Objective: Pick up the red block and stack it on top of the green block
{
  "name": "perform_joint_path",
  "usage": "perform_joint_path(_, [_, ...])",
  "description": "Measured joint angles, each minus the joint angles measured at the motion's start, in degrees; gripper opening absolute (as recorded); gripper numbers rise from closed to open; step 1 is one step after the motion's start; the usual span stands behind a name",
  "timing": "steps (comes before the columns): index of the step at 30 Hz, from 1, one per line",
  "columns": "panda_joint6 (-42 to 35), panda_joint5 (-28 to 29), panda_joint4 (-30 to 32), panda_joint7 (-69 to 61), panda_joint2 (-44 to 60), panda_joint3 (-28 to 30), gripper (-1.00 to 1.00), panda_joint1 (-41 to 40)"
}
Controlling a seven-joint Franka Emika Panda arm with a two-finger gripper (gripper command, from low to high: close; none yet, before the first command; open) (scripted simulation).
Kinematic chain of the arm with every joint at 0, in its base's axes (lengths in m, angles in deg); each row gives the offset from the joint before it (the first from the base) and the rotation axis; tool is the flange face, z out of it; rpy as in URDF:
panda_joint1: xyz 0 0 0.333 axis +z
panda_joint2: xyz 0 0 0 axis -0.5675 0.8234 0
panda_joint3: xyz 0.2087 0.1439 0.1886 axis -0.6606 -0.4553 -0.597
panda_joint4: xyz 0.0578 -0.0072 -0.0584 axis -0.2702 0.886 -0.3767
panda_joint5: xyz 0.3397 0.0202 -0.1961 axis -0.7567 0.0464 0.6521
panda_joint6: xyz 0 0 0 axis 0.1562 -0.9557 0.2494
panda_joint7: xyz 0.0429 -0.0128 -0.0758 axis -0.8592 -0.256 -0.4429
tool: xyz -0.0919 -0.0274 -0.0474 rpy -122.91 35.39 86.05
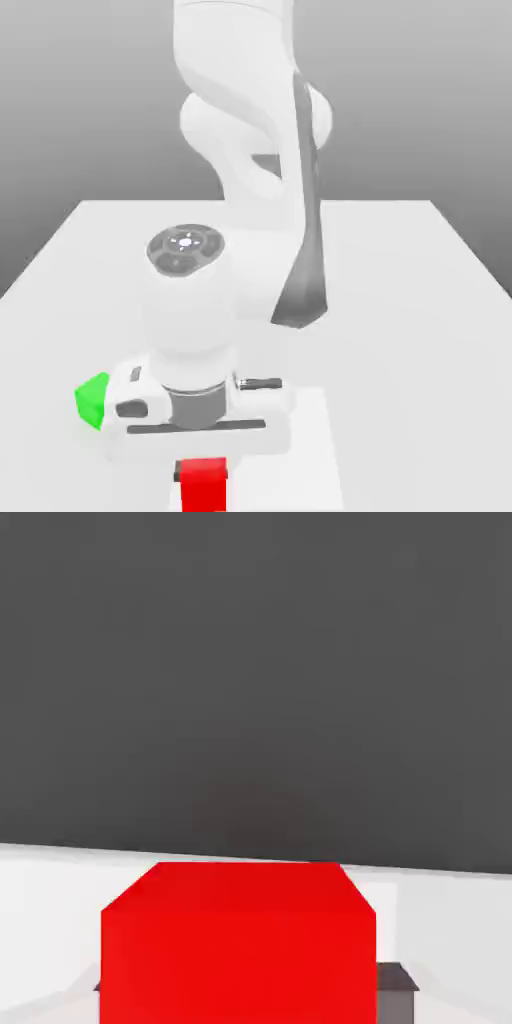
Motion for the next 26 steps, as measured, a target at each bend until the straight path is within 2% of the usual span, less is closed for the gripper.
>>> perform_joint_path(5, [-6.2,2.0,1.2,1.5,-7.5,1.2,-1.00,0.8])
perform_joint_path(9, [-8.7,2.8,5.3,7.3,-14.1,5.4,-1.00,-1.4])
perform_joint_path(14, [-9.5,5.5,12.1,18.8,-21.7,11.1,-1.00,-9.2])
perform_joint_path(17, [-9.2,7.4,15.8,25.4,-25.3,12.5,-1.00,-13.7])
perform_joint_path(22, [-1.0,0.9,16.3,22.1,-17.2,11.0,-1.00,-13.9])
perform_joint_path(23, [0.8,-0.9,16.2,20.9,-15.3,10.2,1.00,-14.3])
perform_joint_path(26, [0.8,-0.9,16.2,20.9,-15.3,10.2,1.00,-14.3])
